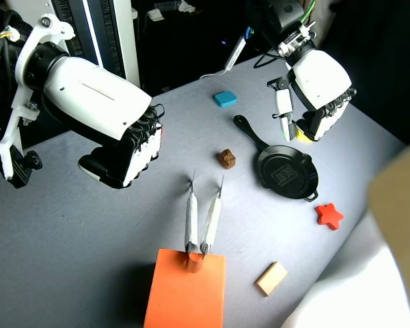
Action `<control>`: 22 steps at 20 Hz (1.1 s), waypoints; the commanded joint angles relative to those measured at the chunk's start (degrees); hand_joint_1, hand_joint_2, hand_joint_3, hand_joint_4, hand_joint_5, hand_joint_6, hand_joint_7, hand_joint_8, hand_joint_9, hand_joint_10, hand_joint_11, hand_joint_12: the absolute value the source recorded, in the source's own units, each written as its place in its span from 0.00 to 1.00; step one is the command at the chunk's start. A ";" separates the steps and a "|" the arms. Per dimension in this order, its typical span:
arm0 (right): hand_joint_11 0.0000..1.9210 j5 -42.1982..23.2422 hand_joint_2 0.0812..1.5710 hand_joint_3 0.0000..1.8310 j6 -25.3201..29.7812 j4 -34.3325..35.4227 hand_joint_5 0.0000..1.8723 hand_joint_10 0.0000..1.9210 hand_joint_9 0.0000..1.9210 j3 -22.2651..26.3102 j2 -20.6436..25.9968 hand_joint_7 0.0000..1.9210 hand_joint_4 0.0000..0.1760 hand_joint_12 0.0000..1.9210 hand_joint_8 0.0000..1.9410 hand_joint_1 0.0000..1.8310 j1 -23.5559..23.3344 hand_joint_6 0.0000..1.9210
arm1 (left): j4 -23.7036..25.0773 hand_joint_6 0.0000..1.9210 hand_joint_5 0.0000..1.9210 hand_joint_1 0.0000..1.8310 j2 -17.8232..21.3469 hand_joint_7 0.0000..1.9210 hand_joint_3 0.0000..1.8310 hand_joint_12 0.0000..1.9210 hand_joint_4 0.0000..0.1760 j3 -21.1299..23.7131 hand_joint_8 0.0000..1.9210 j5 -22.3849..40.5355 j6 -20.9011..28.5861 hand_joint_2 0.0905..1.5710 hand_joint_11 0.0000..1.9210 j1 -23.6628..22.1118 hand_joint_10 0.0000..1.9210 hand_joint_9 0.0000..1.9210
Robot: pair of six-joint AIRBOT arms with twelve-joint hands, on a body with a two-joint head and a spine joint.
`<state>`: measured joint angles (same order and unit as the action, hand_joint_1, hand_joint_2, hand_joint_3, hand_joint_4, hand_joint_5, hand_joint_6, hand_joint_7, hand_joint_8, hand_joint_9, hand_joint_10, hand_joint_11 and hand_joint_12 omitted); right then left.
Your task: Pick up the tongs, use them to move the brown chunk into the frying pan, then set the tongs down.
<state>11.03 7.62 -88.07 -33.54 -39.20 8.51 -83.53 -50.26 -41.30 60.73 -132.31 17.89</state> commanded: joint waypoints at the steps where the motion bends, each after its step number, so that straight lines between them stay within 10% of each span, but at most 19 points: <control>1: 0.00 0.16 0.63 0.18 -0.54 -1.08 0.03 0.29 0.05 0.25 0.20 0.12 0.00 0.60 0.10 0.18 -0.46 0.20 | 4.56 0.07 0.11 0.06 0.38 0.12 0.09 0.40 0.00 -0.02 0.03 3.83 -0.47 0.76 0.00 -0.71 0.08 0.09; 9: 0.00 3.84 0.68 0.00 -5.46 -1.08 0.07 0.21 0.04 -0.33 -2.29 0.13 0.00 0.51 0.00 0.21 -0.50 0.08 | 4.53 0.00 0.11 0.03 0.58 0.11 0.00 0.37 0.05 0.96 0.00 4.09 -0.41 0.81 0.00 0.40 0.00 0.11; 16: 0.00 4.73 0.55 0.00 -9.19 -1.06 0.00 0.01 0.00 -7.81 -11.70 0.02 0.00 0.03 0.00 0.55 0.99 0.00 | 4.25 0.00 0.11 0.02 0.79 0.11 0.00 0.38 0.01 1.11 0.00 4.08 1.97 0.81 0.00 0.87 0.00 0.11; 19: 0.00 4.84 0.54 0.00 -10.41 -1.04 0.00 0.00 0.00 -11.21 -15.43 0.00 0.00 0.00 0.00 0.56 1.16 0.00 | 3.58 0.00 0.12 0.02 0.79 0.11 0.00 0.37 0.01 0.89 0.00 5.05 2.12 0.82 0.00 0.36 0.00 0.10; 22: 0.00 6.29 0.56 0.00 -23.65 11.76 0.00 0.00 0.00 -13.71 -18.40 0.00 0.00 0.00 0.00 0.54 0.88 0.00 | 2.73 0.00 0.12 0.04 0.78 0.12 0.00 0.38 0.03 0.94 0.00 5.18 1.96 0.81 0.00 0.16 0.00 0.11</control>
<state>17.39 -15.55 -74.35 -47.42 -58.26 9.98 -85.10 -50.19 -40.21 62.59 -130.28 18.72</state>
